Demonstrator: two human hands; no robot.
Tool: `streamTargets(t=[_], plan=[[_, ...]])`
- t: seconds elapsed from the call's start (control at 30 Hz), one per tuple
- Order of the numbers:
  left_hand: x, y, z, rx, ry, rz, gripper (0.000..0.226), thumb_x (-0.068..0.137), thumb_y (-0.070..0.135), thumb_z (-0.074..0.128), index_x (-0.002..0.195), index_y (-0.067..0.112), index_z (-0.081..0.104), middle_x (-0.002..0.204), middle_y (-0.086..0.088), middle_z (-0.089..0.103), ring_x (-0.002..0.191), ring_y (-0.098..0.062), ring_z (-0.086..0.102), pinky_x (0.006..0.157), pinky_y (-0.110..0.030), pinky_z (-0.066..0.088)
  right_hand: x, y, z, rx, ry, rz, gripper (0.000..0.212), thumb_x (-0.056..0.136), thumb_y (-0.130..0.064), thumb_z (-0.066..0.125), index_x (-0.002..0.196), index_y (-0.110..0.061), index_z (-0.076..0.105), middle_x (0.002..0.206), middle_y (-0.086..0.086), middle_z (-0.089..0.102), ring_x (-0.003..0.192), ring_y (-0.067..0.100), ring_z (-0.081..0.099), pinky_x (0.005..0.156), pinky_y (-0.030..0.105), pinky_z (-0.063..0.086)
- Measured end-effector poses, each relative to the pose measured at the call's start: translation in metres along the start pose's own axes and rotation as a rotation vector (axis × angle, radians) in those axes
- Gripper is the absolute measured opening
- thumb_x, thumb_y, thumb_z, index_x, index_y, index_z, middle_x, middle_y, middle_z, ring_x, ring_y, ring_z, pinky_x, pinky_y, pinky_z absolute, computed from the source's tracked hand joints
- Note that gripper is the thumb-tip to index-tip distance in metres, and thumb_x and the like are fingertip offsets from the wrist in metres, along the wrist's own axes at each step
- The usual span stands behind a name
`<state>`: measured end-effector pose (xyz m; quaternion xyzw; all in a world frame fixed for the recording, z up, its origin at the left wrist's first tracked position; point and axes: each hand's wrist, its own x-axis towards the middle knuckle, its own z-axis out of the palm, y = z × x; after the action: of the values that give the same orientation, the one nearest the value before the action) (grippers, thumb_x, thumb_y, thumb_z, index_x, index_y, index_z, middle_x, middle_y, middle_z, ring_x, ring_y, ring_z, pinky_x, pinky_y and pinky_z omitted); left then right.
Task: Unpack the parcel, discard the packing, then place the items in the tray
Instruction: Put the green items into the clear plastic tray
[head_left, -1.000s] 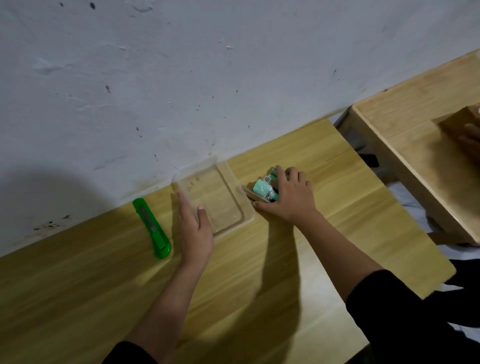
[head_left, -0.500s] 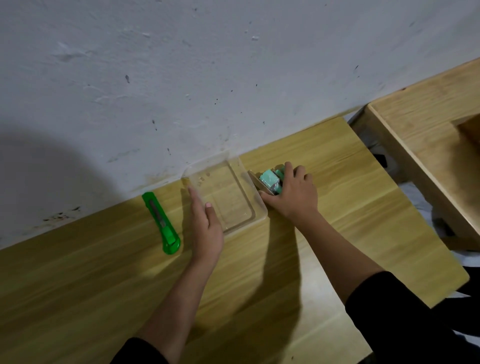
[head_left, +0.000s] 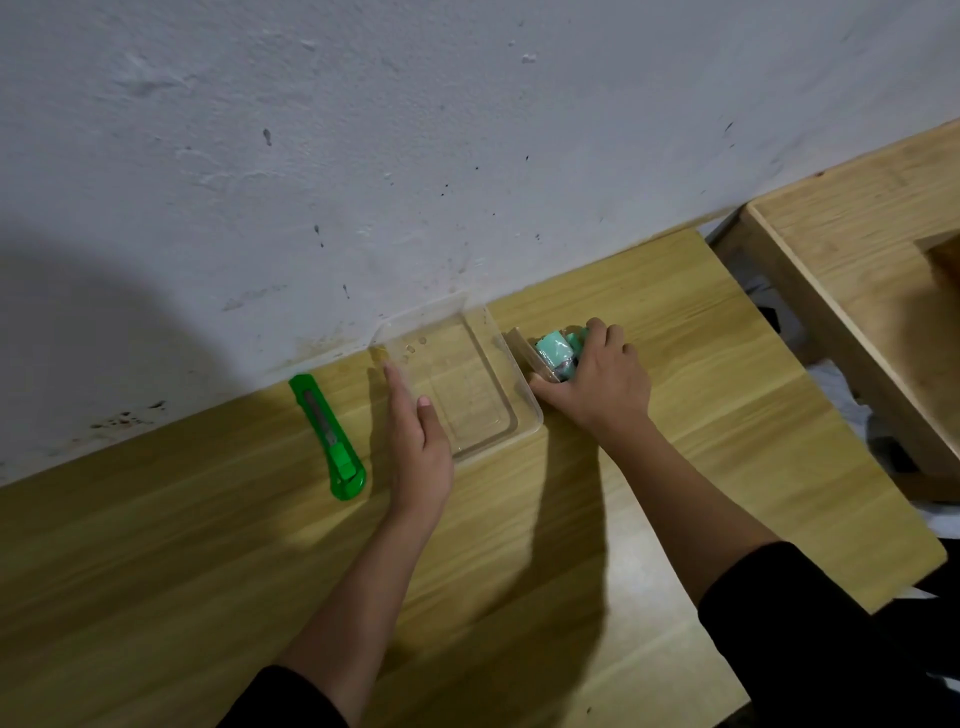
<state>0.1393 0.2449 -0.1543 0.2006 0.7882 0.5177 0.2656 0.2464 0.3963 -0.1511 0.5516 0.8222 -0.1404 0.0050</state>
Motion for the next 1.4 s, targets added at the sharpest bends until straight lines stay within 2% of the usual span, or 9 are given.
streamTargets(t=[0.23, 0.33, 0.53, 0.77, 0.83, 0.97, 1.1, 1.23, 1.4], plan=[[0.002, -0.003, 0.003, -0.037, 0.001, 0.002, 0.055, 0.100, 0.014, 0.028, 0.147, 0.020, 0.002, 0.157, 0.003, 0.006, 0.136, 0.001, 0.006, 0.100, -0.002, 0.008, -0.004, 0.012, -0.006, 0.096, 0.023, 0.058, 0.089, 0.064, -0.061, 0.064, 0.128, -0.008, 0.033, 0.120, 0.012, 0.045, 0.109, 0.032, 0.048, 0.073, 0.038, 0.041], [0.001, -0.003, 0.003, -0.020, 0.011, -0.002, 0.055, 0.100, 0.015, 0.029, 0.147, 0.021, 0.002, 0.157, 0.003, 0.007, 0.142, -0.007, 0.009, 0.107, -0.011, 0.012, -0.006, 0.009, -0.013, 0.123, 0.039, 0.041, 0.089, 0.063, -0.060, 0.064, 0.129, -0.010, 0.032, 0.121, 0.011, 0.045, 0.109, 0.031, 0.047, 0.073, 0.037, 0.040], [0.001, -0.001, 0.008, -0.025, 0.047, 0.025, 0.054, 0.099, 0.015, 0.029, 0.147, 0.021, 0.003, 0.156, 0.005, 0.008, 0.132, 0.005, 0.008, 0.104, -0.007, 0.010, -0.014, -0.029, -0.029, 0.149, 0.087, -0.140, 0.089, 0.065, -0.060, 0.063, 0.131, -0.010, 0.031, 0.119, 0.011, 0.045, 0.104, 0.030, 0.048, 0.072, 0.036, 0.043], [0.003, -0.008, 0.008, -0.116, 0.048, 0.001, 0.051, 0.100, 0.021, 0.027, 0.147, 0.023, 0.009, 0.155, 0.001, 0.018, 0.141, -0.008, 0.019, 0.114, -0.027, 0.022, -0.028, -0.076, -0.025, -0.058, 0.001, -0.343, 0.097, 0.064, -0.073, 0.054, 0.131, -0.007, 0.030, 0.119, 0.012, 0.045, 0.104, 0.029, 0.047, 0.073, 0.040, 0.048], [0.004, -0.005, 0.006, -0.145, 0.053, -0.030, 0.047, 0.100, 0.017, 0.028, 0.146, 0.017, 0.020, 0.146, -0.004, 0.037, 0.131, -0.011, 0.040, 0.106, -0.024, 0.036, -0.031, -0.082, -0.018, -0.120, 0.001, -0.379, 0.097, 0.064, -0.076, 0.051, 0.129, -0.006, 0.033, 0.115, 0.013, 0.046, 0.100, 0.029, 0.048, 0.071, 0.040, 0.048], [0.008, -0.006, -0.002, -0.398, -0.039, -0.148, 0.043, 0.100, 0.011, 0.030, 0.142, 0.016, 0.028, 0.125, 0.009, 0.051, 0.084, 0.018, 0.054, 0.070, -0.002, 0.044, -0.030, -0.086, -0.009, -0.180, 0.007, -0.394, 0.096, 0.066, -0.075, 0.050, 0.130, -0.006, 0.032, 0.114, 0.015, 0.046, 0.100, 0.031, 0.047, 0.072, 0.040, 0.045], [0.011, -0.012, -0.012, -0.479, -0.106, -0.196, 0.047, 0.099, 0.008, 0.033, 0.144, 0.015, 0.025, 0.135, 0.007, 0.039, 0.115, -0.001, 0.042, 0.074, -0.002, 0.043, -0.029, -0.090, -0.008, -0.229, -0.004, -0.379, 0.091, 0.070, -0.073, 0.047, 0.131, -0.007, 0.031, 0.116, 0.015, 0.044, 0.103, 0.032, 0.044, 0.076, 0.040, 0.044], [0.008, -0.016, -0.014, -0.489, -0.183, -0.180, 0.050, 0.097, 0.003, 0.033, 0.145, 0.015, 0.021, 0.141, 0.006, 0.033, 0.122, 0.000, 0.035, 0.084, -0.001, 0.041, -0.033, -0.094, -0.002, -0.193, -0.036, -0.380, 0.062, 0.085, -0.056, 0.044, 0.123, -0.007, 0.043, 0.119, 0.016, 0.047, 0.110, 0.033, 0.041, 0.081, 0.039, 0.045], [0.006, -0.012, -0.011, -0.490, -0.175, -0.197, 0.049, 0.098, 0.008, 0.034, 0.145, 0.017, 0.021, 0.153, 0.001, 0.024, 0.139, -0.011, 0.024, 0.108, -0.022, 0.028, -0.035, -0.091, 0.001, -0.120, -0.056, -0.369, 0.054, 0.091, -0.050, 0.042, 0.125, -0.008, 0.046, 0.119, 0.017, 0.053, 0.108, 0.035, 0.044, 0.092, 0.041, 0.038]])
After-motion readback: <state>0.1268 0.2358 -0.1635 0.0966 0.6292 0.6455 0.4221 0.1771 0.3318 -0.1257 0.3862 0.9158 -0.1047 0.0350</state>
